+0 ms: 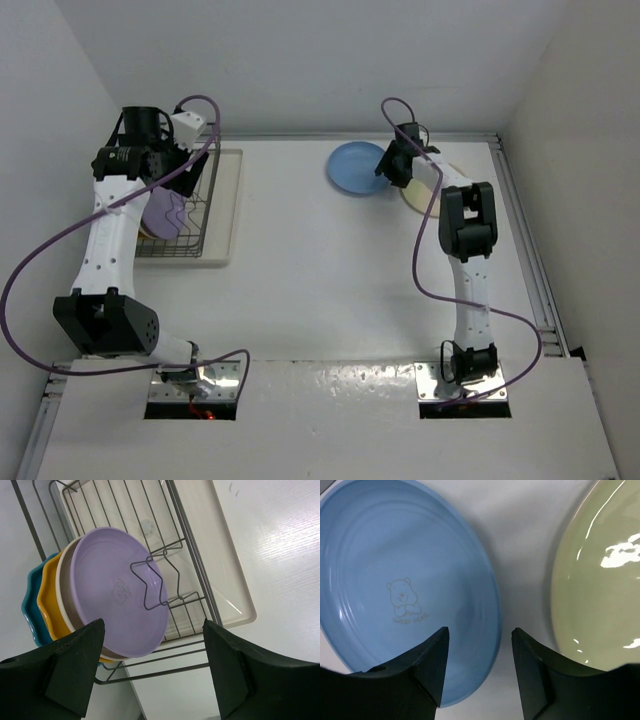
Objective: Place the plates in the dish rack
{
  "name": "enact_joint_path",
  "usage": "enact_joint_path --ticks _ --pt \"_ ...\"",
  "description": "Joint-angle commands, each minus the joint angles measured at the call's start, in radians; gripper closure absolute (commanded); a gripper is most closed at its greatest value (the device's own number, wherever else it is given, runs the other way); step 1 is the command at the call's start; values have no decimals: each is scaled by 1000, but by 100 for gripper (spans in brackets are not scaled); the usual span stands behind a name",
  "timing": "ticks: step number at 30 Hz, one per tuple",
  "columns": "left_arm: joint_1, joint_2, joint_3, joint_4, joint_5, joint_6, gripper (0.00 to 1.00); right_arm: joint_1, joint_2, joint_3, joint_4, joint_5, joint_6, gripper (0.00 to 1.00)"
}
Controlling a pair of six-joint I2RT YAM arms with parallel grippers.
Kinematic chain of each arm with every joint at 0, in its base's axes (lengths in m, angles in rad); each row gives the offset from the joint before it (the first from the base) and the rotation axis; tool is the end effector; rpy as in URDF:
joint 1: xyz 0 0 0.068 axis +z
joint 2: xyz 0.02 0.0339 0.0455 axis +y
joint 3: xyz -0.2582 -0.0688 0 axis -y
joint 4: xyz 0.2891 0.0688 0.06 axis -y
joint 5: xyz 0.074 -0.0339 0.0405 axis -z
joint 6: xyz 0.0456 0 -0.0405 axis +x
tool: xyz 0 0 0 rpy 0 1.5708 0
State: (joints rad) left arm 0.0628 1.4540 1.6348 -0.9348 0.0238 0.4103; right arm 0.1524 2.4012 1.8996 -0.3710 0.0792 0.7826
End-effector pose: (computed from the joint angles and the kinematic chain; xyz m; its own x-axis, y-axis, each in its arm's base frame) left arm 0.3501 0.0209 0.3991 -0.6446 0.3590 -0.6749 0.2309 0.9331 0.2758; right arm 0.5637 0.0829 0.1098 -0.6081 0.6178 -0.4986 0.4622 0.7861 0.4103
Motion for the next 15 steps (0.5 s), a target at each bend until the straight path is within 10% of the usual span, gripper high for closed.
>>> enact_joint_path --ticks 1,5,11,15 --pt "14 9 7 11 25 -5 16 30 -4 19 33 67 56 47" --pt "14 9 7 2 25 -5 16 41 56 38 63 71 101 53" --pt "14 19 7 2 50 -15 16 30 92 56 44 65 172 98" --pt "14 19 16 2 116 -24 16 32 20 -2 128 22 106 100"
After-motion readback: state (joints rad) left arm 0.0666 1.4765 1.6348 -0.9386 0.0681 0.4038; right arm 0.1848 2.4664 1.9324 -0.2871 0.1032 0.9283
